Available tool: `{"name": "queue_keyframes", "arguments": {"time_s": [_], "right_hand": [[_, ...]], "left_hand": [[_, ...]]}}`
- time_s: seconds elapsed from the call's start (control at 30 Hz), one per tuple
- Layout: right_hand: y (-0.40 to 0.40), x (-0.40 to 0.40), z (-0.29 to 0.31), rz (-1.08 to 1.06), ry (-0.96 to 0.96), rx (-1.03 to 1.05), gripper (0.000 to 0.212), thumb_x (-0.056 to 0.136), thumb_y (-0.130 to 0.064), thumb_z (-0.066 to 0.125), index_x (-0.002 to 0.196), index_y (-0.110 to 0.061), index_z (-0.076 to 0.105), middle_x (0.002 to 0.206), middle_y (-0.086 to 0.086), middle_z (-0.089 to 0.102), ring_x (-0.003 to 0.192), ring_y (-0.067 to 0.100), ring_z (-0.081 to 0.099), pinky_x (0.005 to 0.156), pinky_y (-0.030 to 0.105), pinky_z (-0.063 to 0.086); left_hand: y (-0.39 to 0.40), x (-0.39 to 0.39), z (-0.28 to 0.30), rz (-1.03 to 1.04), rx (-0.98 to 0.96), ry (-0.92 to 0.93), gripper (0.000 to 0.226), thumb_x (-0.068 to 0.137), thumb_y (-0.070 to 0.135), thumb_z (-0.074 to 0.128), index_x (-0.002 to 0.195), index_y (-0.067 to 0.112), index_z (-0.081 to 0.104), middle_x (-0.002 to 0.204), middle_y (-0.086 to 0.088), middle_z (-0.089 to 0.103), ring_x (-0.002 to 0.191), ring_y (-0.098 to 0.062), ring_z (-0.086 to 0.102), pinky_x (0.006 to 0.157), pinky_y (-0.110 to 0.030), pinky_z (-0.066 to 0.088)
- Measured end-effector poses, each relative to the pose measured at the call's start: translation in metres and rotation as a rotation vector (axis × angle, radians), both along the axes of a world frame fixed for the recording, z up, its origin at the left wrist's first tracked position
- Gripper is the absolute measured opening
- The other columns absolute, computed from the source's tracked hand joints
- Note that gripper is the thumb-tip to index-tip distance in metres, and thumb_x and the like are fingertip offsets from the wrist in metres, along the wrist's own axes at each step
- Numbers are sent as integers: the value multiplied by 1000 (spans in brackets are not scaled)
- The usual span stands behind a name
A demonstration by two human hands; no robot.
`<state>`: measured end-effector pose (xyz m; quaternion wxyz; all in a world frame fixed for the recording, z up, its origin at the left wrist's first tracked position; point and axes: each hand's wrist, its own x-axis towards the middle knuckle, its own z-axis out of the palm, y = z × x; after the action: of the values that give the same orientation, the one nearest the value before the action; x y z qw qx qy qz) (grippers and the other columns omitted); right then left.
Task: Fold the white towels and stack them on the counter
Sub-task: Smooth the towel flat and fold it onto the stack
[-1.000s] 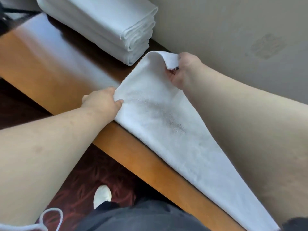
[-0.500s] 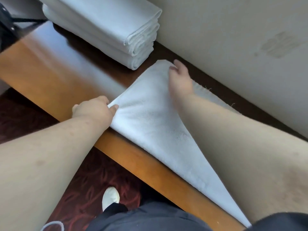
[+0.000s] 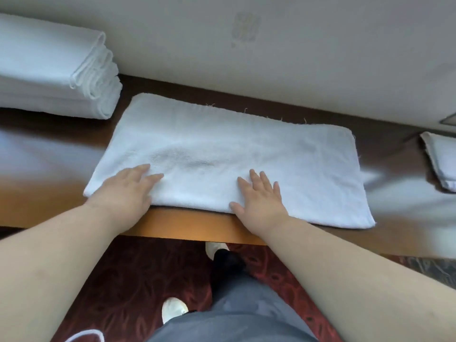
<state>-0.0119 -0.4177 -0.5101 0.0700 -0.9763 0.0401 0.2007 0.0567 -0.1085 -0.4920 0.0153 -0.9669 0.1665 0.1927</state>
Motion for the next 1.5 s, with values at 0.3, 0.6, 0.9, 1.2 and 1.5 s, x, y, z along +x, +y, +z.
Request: {"name": "queue_keyframes", "arguments": {"time_s": [0.3,0.6,0.9,1.2,1.5], "right_hand": [[-84,-81,7,-110,23,89,71,92,-66,41,154,-32,27,163,-3,20,150,21,18,118,38,24],[-208,-97,-13,-241,82,-22,81,93,-70,25,158,-30,-5,166,-2,-14,152,18,-13,123,44,4],[-260,-87,8,-526,-140,-159,75,86,-76,21,111,-21,65,122,1,56,119,26,47,88,42,43],[-136,-19,-39,-490,-186,56,66,97,-56,2,158,-32,5,167,-1,-7,152,18,-14,121,49,-11],[-132,-15,-44,-519,-188,-102,75,91,-69,9,157,-34,6,167,-4,-4,152,17,-11,123,48,-5]], "left_hand": [[-109,-18,-6,-193,17,53,54,89,71,33,131,40,45,127,7,46,119,-19,42,92,-37,43],[-249,-10,-15,-481,-131,82,48,97,53,38,144,45,33,154,8,26,140,-18,23,110,-36,30],[-336,-31,-22,-556,-140,46,48,94,60,36,140,52,32,149,7,26,133,-20,23,103,-41,28],[-308,-5,-36,-543,-216,-37,60,83,73,27,130,41,48,125,5,44,115,-21,35,96,-39,32],[-247,34,-42,-493,-121,-34,67,89,69,10,152,45,7,163,1,-3,149,-25,-3,119,-45,0]]}}
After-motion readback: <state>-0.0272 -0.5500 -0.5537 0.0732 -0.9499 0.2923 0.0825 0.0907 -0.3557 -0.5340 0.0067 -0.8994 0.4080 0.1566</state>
